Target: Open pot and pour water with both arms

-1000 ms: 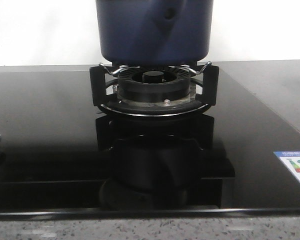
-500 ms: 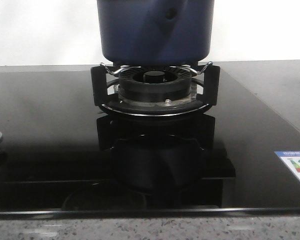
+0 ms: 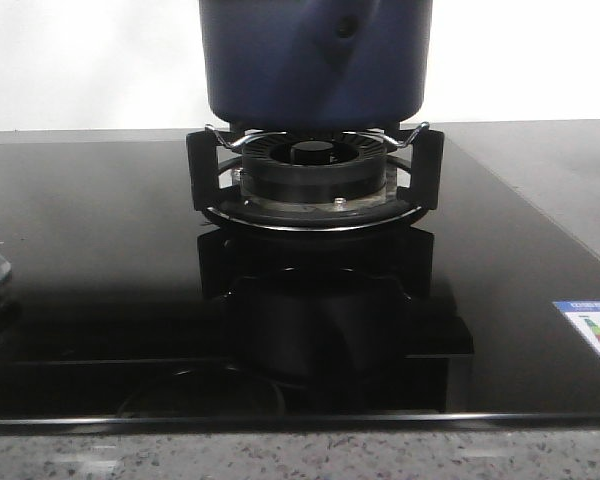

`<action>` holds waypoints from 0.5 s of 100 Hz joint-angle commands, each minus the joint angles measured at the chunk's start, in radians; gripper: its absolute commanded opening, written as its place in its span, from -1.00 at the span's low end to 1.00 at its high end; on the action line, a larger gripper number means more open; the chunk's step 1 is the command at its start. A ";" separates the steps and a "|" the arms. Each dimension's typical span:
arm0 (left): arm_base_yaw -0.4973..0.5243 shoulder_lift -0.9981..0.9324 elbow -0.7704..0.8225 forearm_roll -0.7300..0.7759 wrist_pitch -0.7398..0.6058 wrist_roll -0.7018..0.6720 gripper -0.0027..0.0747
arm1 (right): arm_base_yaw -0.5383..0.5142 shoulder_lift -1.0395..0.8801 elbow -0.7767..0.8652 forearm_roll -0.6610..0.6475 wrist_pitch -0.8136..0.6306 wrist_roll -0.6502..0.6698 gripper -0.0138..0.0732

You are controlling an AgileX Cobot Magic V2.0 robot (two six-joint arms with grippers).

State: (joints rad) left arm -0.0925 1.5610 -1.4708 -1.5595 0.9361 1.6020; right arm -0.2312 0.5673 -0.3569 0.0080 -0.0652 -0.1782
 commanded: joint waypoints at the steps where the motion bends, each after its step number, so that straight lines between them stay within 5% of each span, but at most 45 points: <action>1: 0.002 -0.053 -0.041 -0.088 0.011 -0.010 -0.28 | -0.004 0.009 -0.024 0.044 -0.069 -0.001 0.45; 50: 0.000 -0.053 -0.041 -0.094 0.026 -0.010 -0.28 | 0.069 0.125 -0.024 0.118 -0.058 -0.001 0.62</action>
State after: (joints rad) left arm -0.0925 1.5594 -1.4708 -1.5581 0.9431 1.6013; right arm -0.1721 0.6754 -0.3538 0.1233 -0.0236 -0.1776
